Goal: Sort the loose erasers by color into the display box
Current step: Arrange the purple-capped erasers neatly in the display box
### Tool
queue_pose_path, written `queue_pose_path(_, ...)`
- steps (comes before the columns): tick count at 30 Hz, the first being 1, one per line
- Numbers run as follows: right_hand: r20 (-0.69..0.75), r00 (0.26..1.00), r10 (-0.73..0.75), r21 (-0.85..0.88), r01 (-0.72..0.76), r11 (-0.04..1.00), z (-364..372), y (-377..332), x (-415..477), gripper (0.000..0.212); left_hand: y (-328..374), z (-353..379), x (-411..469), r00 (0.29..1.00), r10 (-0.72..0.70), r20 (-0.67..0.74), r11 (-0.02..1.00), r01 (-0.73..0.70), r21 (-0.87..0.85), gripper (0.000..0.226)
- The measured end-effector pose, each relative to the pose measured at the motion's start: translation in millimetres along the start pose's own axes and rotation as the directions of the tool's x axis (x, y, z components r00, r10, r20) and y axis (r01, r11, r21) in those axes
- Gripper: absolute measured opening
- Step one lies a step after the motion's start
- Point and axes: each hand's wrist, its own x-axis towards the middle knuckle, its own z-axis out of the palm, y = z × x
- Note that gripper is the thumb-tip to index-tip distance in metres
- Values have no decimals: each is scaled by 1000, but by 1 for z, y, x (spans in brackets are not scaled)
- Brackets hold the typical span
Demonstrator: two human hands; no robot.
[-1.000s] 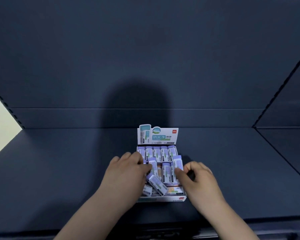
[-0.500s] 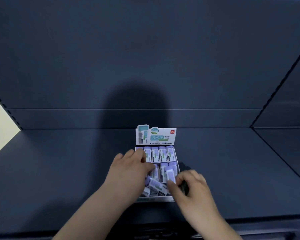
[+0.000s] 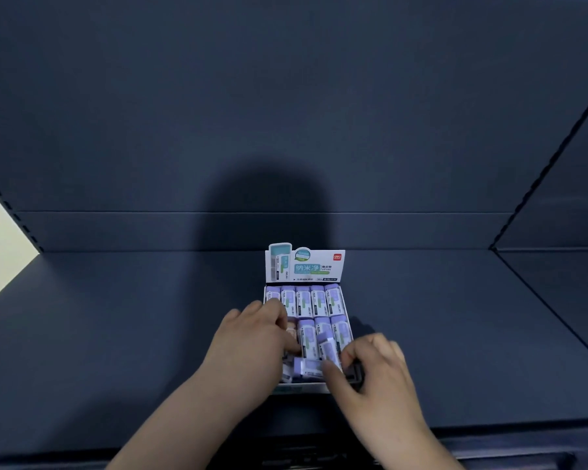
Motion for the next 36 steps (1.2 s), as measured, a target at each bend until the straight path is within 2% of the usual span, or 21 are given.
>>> queue_pose_path(3,-3,1000,10,-8,-10,1000,-1,0,-1,31,0,4,-2,1000,-2,-11,1000,1,-21,50)
queue_pose_path(6,-7,999,34,1,-34,999,-3,-1,-1,30,-7,8,-6,989,7,-151,998,-16,-59,45)
queue_pose_path(11,34,995,93,47,-94,994,-17,-11,9,28,-29,9,-8,960,-64,-273,998,56,-38,43)
queue_pose_path(15,149,977,156,-87,-144,986,-19,-32,34,28,-31,9,-10,940,-65,-334,998,57,-33,40)
queue_pose_path(21,275,939,207,-289,-124,949,8,-53,55,34,-21,11,-16,938,-44,-343,999,44,-7,41)
queue_pose_path(25,247,959,138,-450,-13,893,9,-56,55,52,-22,13,-17,946,-27,-324,998,45,47,55)
queue_pose_path(27,232,969,87,-500,42,865,4,-56,55,52,-22,15,-16,955,-25,-296,995,52,84,63)
queue_pose_path(31,233,972,7,-401,89,912,-2,-51,57,31,-23,18,-16,969,-24,-247,991,55,119,68)
queue_pose_path(36,304,952,-36,-354,148,923,-2,-46,57,33,-25,15,-17,973,-16,-231,993,43,112,66)
